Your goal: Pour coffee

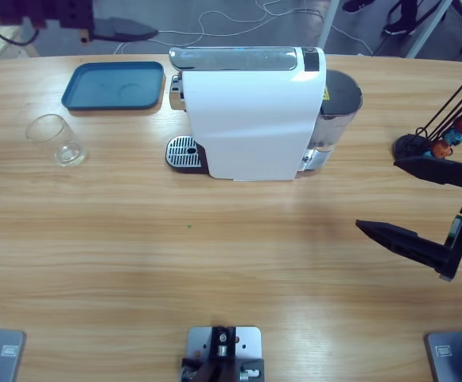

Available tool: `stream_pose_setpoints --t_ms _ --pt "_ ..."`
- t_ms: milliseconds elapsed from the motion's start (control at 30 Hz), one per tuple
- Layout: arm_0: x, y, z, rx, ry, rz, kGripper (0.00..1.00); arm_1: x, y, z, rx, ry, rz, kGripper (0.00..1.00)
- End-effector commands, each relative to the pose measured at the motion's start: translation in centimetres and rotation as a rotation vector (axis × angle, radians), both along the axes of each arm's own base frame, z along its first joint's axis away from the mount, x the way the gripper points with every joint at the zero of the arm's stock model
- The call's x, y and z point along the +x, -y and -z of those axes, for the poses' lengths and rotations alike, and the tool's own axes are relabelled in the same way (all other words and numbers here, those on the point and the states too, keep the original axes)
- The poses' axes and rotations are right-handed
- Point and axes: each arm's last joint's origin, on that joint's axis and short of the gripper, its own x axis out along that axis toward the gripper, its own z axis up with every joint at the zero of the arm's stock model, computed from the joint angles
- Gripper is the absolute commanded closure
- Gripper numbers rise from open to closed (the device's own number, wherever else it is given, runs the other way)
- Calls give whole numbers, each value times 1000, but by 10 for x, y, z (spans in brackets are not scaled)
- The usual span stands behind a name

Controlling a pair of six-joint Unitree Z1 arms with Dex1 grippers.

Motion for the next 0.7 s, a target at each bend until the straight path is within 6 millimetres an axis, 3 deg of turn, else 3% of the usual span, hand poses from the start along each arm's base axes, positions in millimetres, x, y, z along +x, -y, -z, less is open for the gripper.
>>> stream_pose_setpoints --t_ms 33,367,400,500,567,700 --pt "-3 -9 42 52 -113 -19 472 -7 5 6 0 -16 -12 0" --pt "3 -7 49 50 -112 -22 456 -7 5 6 0 -16 -12 0" --pt "4 -6 50 48 -111 -22 439 -7 5 6 0 -16 -12 0" --pt "8 -4 54 43 -115 -22 246 -7 5 6 0 -16 -12 0" --pt "8 -4 57 43 -121 -22 171 -7 5 6 0 -16 -12 0" --pt "9 -3 60 43 -123 -21 170 -7 5 6 0 -16 -12 0"
